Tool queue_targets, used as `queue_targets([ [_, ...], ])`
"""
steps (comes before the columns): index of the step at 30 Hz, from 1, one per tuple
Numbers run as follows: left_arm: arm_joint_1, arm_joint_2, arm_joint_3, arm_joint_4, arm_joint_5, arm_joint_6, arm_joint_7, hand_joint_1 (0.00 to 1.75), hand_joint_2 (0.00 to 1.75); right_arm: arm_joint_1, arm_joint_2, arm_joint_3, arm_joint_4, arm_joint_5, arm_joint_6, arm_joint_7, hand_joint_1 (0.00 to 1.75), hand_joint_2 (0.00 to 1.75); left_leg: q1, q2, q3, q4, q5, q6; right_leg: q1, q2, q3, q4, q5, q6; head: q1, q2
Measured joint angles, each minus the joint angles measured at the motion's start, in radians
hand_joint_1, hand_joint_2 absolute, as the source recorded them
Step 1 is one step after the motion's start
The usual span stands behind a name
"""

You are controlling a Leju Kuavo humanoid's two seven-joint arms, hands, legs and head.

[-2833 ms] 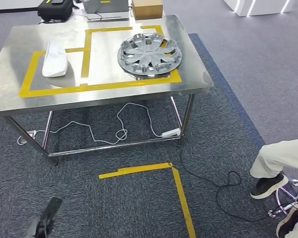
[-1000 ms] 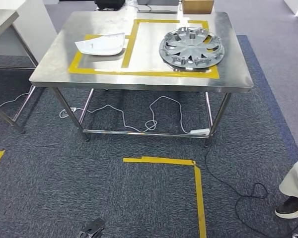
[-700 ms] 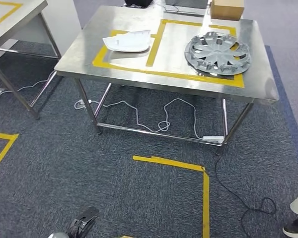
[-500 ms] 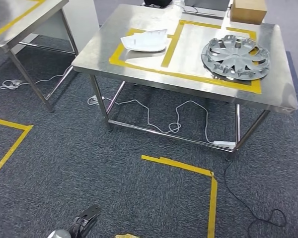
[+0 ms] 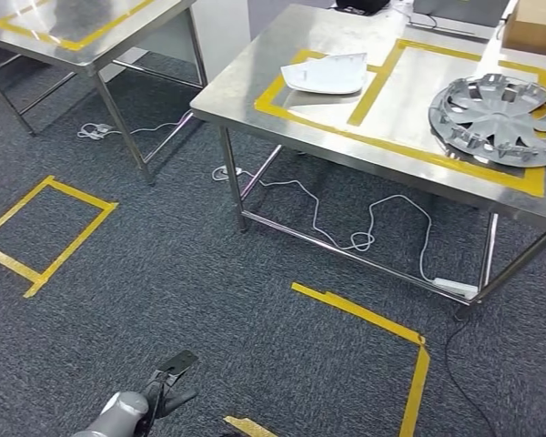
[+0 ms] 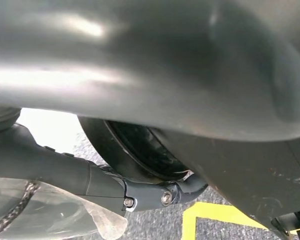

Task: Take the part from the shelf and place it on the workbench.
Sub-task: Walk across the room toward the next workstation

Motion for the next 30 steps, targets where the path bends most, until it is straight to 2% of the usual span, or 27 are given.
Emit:
queue_targets([
  [2, -0.016, 0.000, 0.003, 0.000, 0.002, 0.000, 0.010, 0.00, 1.75, 0.001, 0.002, 0.000, 0.000, 0.003, 0.000, -0.002, 0.00, 0.00, -0.011, 0.047, 0.065, -0.131, 0.054, 0.014, 0.005, -0.021, 0.006, 0.001, -0.006, 0.004, 0.000, 0.000],
  [3, -0.027, 0.000, 0.004, -0.001, 0.003, 0.000, 0.015, 0.00, 1.75, 0.002, 0.003, 0.000, 0.000, 0.005, 0.000, -0.002, 0.00, 0.00, -0.018, 0.070, 0.086, -0.177, 0.064, 0.023, 0.009, -0.032, 0.006, 0.002, -0.008, 0.007, 0.000, 0.000],
  [4, -0.036, 0.000, 0.005, -0.001, 0.003, 0.000, 0.019, 0.00, 1.75, 0.002, 0.003, 0.000, 0.000, 0.007, 0.001, -0.002, 0.00, 0.00, -0.024, 0.085, 0.094, -0.201, 0.062, 0.031, 0.012, -0.044, 0.005, 0.002, -0.010, 0.010, 0.000, 0.000],
  [5, -0.043, 0.001, 0.006, -0.001, 0.003, 0.000, 0.023, 0.00, 1.75, 0.003, 0.003, 0.000, 0.000, 0.010, 0.002, -0.002, 0.00, 0.00, -0.027, 0.082, 0.093, -0.208, 0.058, 0.036, 0.016, -0.056, 0.005, 0.001, -0.011, 0.014, 0.000, 0.000],
  [6, -0.047, 0.002, 0.008, -0.001, 0.003, 0.000, 0.027, 0.00, 1.75, 0.002, 0.003, 0.001, 0.000, 0.012, 0.004, -0.002, 0.00, 0.00, -0.024, 0.069, 0.093, -0.213, 0.056, 0.041, 0.017, -0.067, 0.007, -0.001, -0.014, 0.019, 0.000, 0.000],
  [7, -0.047, 0.003, 0.010, -0.001, 0.004, 0.000, 0.030, 0.00, 1.75, 0.002, 0.003, 0.002, -0.001, 0.014, 0.006, -0.002, 0.00, 0.00, -0.021, 0.056, 0.093, -0.216, 0.058, 0.045, 0.017, -0.059, 0.007, 0.001, -0.021, 0.024, 0.001, 0.000],
  [8, -0.048, 0.004, 0.011, -0.001, 0.005, 0.000, 0.033, 0.00, 1.75, 0.001, 0.003, 0.003, -0.001, 0.015, 0.007, -0.003, 0.00, 0.00, -0.017, 0.044, 0.095, -0.220, 0.061, 0.050, 0.016, -0.036, 0.001, 0.017, -0.035, 0.030, 0.003, 0.000],
  [10, -0.051, 0.003, 0.013, -0.001, 0.005, -0.001, 0.034, 0.00, 0.87, -0.003, 0.003, 0.004, -0.002, 0.015, 0.009, -0.007, 0.00, 0.00, -0.010, 0.021, 0.095, -0.225, 0.065, 0.059, 0.012, 0.029, -0.043, 0.113, -0.088, 0.036, 0.007, 0.000],
  [11, -0.052, 0.002, 0.014, -0.001, 0.000, -0.006, 0.027, 0.00, 0.44, -0.007, 0.003, 0.005, -0.002, 0.010, 0.009, -0.009, 0.00, 0.00, -0.010, 0.009, 0.093, -0.225, 0.066, 0.062, 0.011, 0.048, -0.076, 0.184, -0.118, 0.037, 0.008, 0.000],
  [12, -0.047, 0.000, 0.012, -0.002, -0.014, -0.015, 0.006, 0.00, 0.00, -0.010, 0.003, 0.004, -0.002, -0.002, 0.006, -0.011, 0.00, 0.00, -0.010, -0.004, 0.093, -0.225, 0.067, 0.063, 0.011, 0.054, -0.106, 0.246, -0.138, 0.039, 0.008, 0.000],
  [13, -0.032, -0.008, 0.004, -0.007, -0.038, -0.021, -0.031, 0.00, 0.00, -0.010, 0.003, 0.001, -0.002, -0.021, 0.001, -0.012, 0.00, 0.00, -0.010, -0.018, 0.094, -0.224, 0.066, 0.063, 0.011, 0.057, -0.124, 0.281, -0.141, 0.040, 0.008, 0.000],
  [14, -0.007, -0.019, -0.008, -0.016, -0.065, -0.021, -0.076, 0.00, 0.00, -0.009, 0.003, -0.004, -0.002, -0.042, -0.008, -0.013, 0.00, 0.00, -0.010, -0.033, 0.096, -0.224, 0.066, 0.063, 0.010, 0.059, -0.125, 0.279, -0.123, 0.041, 0.008, 0.000],
  [15, 0.025, -0.034, -0.024, -0.029, -0.088, -0.011, -0.119, 0.00, 0.00, -0.006, 0.003, -0.010, -0.002, -0.060, -0.017, -0.014, 0.00, 0.00, -0.010, -0.049, 0.099, -0.223, 0.065, 0.062, 0.008, 0.064, -0.109, 0.237, -0.088, 0.042, 0.008, 0.000],
  [16, 0.063, -0.054, -0.044, -0.043, -0.102, 0.006, -0.150, 0.00, 0.00, -0.001, 0.003, -0.015, -0.002, -0.070, -0.027, -0.016, 0.00, 0.00, -0.009, -0.063, 0.100, -0.221, 0.063, 0.059, 0.003, 0.082, -0.082, 0.169, -0.047, 0.043, 0.008, 0.000],
  [17, 0.098, -0.070, -0.063, -0.056, -0.107, 0.021, -0.166, 0.00, 0.00, 0.003, 0.003, -0.019, -0.002, -0.074, -0.034, -0.018, 0.00, 0.00, -0.010, -0.077, 0.098, -0.217, 0.061, 0.056, -0.002, 0.111, -0.058, 0.105, -0.017, 0.044, 0.009, 0.000],
  [18, 0.130, -0.082, -0.079, -0.065, -0.108, 0.029, -0.174, 0.00, 0.00, 0.006, 0.003, -0.022, -0.002, -0.076, -0.039, -0.020, 0.00, 0.00, -0.010, -0.089, 0.093, -0.212, 0.061, 0.051, -0.006, 0.136, -0.037, 0.053, -0.002, 0.043, 0.009, 0.000],
  [19, 0.156, -0.091, -0.093, -0.075, -0.109, 0.030, -0.178, 0.00, 0.00, 0.007, 0.004, -0.025, -0.001, -0.078, -0.044, -0.023, 0.00, 0.00, -0.009, -0.099, 0.086, -0.209, 0.063, 0.045, -0.008, 0.155, -0.026, 0.024, 0.000, 0.040, 0.009, 0.000],
  [20, 0.175, -0.096, -0.104, -0.082, -0.109, 0.025, -0.178, 0.00, 0.00, 0.007, 0.004, -0.028, -0.001, -0.080, -0.046, -0.024, 0.00, 0.00, -0.008, -0.110, 0.079, -0.207, 0.067, 0.039, -0.008, 0.159, -0.022, 0.016, -0.006, 0.036, 0.009, 0.000],
  [21, 0.187, -0.100, -0.114, -0.088, -0.106, 0.019, -0.172, 0.00, 0.00, 0.008, 0.005, -0.030, -0.001, -0.082, -0.044, -0.025, 0.00, 0.00, -0.006, -0.123, 0.073, -0.206, 0.071, 0.033, -0.007, 0.148, -0.018, 0.011, -0.008, 0.031, 0.009, 0.000],
  [22, 0.193, -0.104, -0.123, -0.092, -0.102, 0.013, -0.164, 0.00, 0.00, 0.007, 0.006, -0.031, -0.002, -0.083, -0.041, -0.024, 0.00, 0.00, -0.005, -0.123, 0.070, -0.204, 0.071, 0.028, -0.007, 0.136, -0.015, 0.011, -0.006, 0.025, 0.009, 0.000],
  [23, 0.192, -0.112, -0.131, -0.094, -0.094, 0.010, -0.149, 0.00, 0.00, 0.005, 0.006, -0.032, -0.002, -0.084, -0.033, -0.020, 0.00, 0.00, -0.007, -0.108, 0.064, -0.191, 0.063, 0.023, -0.008, 0.121, -0.012, 0.009, -0.004, 0.019, 0.006, 0.000],
  [24, 0.185, -0.121, -0.141, -0.094, -0.085, 0.009, -0.134, 0.00, 0.00, 0.004, 0.007, -0.033, -0.002, -0.084, -0.024, -0.015, 0.00, 0.00, -0.009, -0.083, 0.050, -0.161, 0.044, 0.019, -0.009, 0.103, -0.009, 0.007, -0.003, 0.013, 0.002, 0.000],
  [26, 0.166, -0.137, -0.163, -0.094, -0.068, 0.012, -0.114, 0.00, 0.00, 0.003, 0.007, -0.038, -0.003, -0.085, -0.012, -0.005, 0.00, 0.00, -0.008, -0.026, -0.004, -0.043, -0.016, 0.010, -0.007, 0.068, -0.006, 0.007, -0.005, 0.004, -0.004, 0.000],
  [27, 0.160, -0.140, -0.173, -0.094, -0.062, 0.013, -0.110, 0.00, 0.00, 0.003, 0.007, -0.041, -0.003, -0.085, -0.010, -0.002, 0.00, 0.00, -0.005, -0.015, -0.033, 0.024, -0.042, 0.007, -0.005, 0.052, -0.006, 0.007, -0.006, 0.002, -0.005, 0.000],
  [28, 0.156, -0.141, -0.180, -0.094, -0.056, 0.015, -0.108, 0.00, 0.00, 0.003, 0.007, -0.043, -0.003, -0.084, -0.009, 0.000, 0.00, 0.00, -0.002, -0.010, -0.051, 0.070, -0.054, 0.006, -0.004, 0.038, -0.005, 0.007, -0.007, 0.001, -0.005, 0.000],
  [29, 0.154, -0.141, -0.186, -0.094, -0.052, 0.017, -0.107, 0.00, 0.00, 0.003, 0.007, -0.045, -0.003, -0.084, -0.008, 0.001, 0.00, 0.00, -0.001, -0.008, -0.054, 0.081, -0.048, 0.006, -0.003, 0.025, -0.003, 0.007, -0.008, 0.000, -0.006, 0.000],
  [30, 0.154, -0.141, -0.192, -0.094, -0.046, 0.017, -0.107, 0.00, 0.00, 0.003, 0.007, -0.047, -0.003, -0.083, -0.006, 0.003, 0.00, 0.00, 0.000, -0.004, -0.035, 0.049, -0.022, 0.007, -0.003, 0.013, 0.000, 0.007, -0.010, 0.001, -0.006, 0.000],
])
